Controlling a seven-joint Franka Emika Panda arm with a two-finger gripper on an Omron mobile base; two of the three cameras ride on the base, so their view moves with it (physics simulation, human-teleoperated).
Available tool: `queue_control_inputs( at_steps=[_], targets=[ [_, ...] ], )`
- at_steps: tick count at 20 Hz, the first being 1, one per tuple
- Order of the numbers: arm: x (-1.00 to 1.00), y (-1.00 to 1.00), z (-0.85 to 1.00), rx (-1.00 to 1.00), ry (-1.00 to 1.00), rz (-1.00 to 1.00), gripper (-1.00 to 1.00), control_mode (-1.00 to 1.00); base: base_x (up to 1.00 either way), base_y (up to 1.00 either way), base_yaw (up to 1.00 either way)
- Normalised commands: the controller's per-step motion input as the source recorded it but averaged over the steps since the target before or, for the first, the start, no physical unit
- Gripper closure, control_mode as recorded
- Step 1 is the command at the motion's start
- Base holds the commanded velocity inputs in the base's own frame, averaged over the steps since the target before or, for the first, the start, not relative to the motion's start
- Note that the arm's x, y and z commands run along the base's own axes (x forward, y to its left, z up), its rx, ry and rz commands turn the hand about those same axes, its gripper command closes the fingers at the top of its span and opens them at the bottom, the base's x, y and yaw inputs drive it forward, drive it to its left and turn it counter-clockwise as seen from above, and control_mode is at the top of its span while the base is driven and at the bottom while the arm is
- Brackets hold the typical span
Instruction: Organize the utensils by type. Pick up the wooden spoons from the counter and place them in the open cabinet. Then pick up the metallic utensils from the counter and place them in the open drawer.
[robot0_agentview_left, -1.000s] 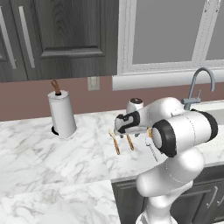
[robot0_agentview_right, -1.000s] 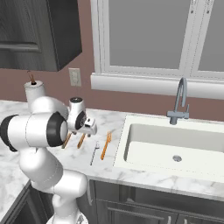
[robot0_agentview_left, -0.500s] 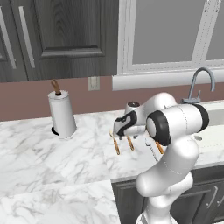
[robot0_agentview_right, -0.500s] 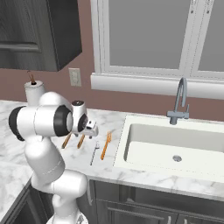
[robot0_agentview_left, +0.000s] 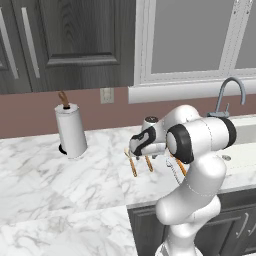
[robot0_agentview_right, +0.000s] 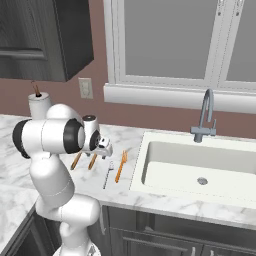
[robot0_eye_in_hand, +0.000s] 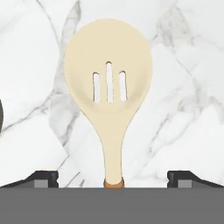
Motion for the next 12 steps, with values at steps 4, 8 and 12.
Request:
queue_control_inputs(
  at_steps=[4,8,12],
  targets=[
    [-0.03,-0.09,-0.16,0.00,0.00,0.00,1.00,-1.00,0.00,0.00,0.00],
    [-0.02,-0.12,-0.09,0.00,0.00,0.00,1.00,-1.00,0.00,0.00,0.00],
    [-0.04,-0.13,0.00,0.00,0.00,0.00,1.00,-1.00,0.00,0.00,0.00]
  ],
)
